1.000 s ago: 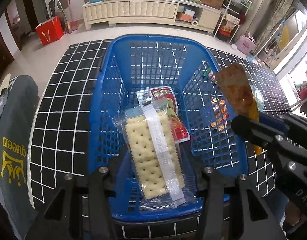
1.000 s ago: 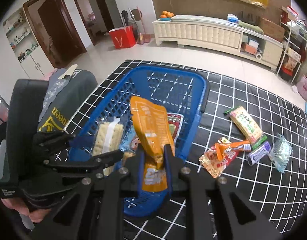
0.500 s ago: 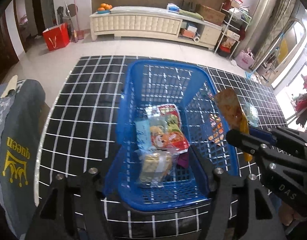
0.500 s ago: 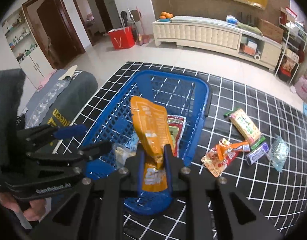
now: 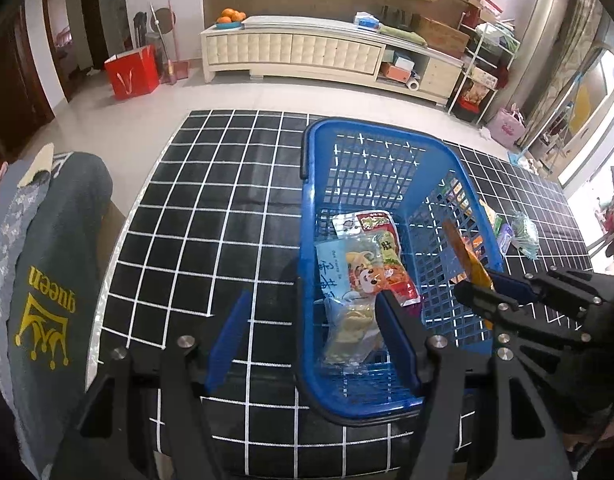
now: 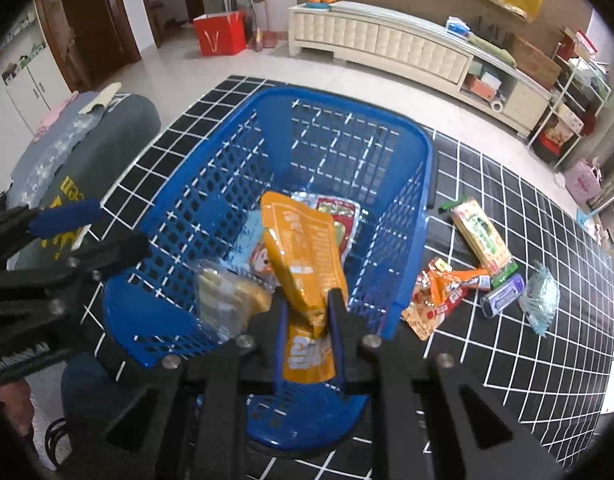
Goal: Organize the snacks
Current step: 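Lower the orange pastry packet into the blue basket and open the right gripper, then move both tools to the orange candy stick and blue-striped bag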
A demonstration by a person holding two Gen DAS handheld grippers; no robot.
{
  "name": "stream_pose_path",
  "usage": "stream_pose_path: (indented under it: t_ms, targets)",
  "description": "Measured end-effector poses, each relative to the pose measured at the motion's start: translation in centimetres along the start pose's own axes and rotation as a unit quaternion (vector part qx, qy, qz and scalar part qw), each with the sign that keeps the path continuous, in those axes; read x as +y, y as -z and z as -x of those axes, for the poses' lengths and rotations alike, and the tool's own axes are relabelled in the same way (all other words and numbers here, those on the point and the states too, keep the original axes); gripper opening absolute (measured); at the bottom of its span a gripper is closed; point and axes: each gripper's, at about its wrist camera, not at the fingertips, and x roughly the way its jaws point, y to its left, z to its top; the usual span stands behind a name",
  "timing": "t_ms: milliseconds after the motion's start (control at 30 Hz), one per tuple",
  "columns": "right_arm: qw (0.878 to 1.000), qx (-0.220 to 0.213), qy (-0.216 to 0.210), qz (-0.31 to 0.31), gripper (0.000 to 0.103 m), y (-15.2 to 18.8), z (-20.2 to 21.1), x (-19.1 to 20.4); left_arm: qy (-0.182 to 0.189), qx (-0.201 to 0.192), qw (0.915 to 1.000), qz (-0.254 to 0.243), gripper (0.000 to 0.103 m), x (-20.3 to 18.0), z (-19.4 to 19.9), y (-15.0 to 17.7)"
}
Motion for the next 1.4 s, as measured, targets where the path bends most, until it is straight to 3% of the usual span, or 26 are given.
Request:
stream_pose_path:
  t_ms: [233, 267, 367, 467, 833, 1400]
  targets:
    - [1.0, 0.004, 0.009, -0.012, 0.031, 0.3, 0.5, 0.2, 0.004, 0.004, 1.0, -0.002, 0.063, 0.1, 0.6, 0.2]
    - [1.0, 0.005, 0.008, -0.016, 0.035, 0.3, 0.5, 0.1, 0.005, 0.002, 1.0, -0.005, 0.063, 0.0, 0.9, 0.3]
    - [1.0, 0.006, -0.003, -0.029, 0.06, 0.5, 0.7, -0.4, 0.0, -0.005, 0.9999, -0.015, 0.063, -0.3, 1.5, 0.6]
    - [0.999, -0.005, -0.014, -0.033, 0.066, 0.7, 1.5, -0.6, 0.0, -0.007, 0.9999, -0.01, 0.063, -0.5, 2.0, 0.8]
    - [0.997, -0.047, -0.018, -0.057, 0.071, 2.8, 6.3, -4.9, -0.008, -0.016, 0.9994, -0.03, 0.063, -4.7, 3.9, 1.3]
    - [0.986, -0.104, 0.01, -0.129, 0.071, 9.0, 13.0, -16.4, 0.02, -0.021, 0.9939, -0.107, 0.064, -18.6, 4.6, 2.1]
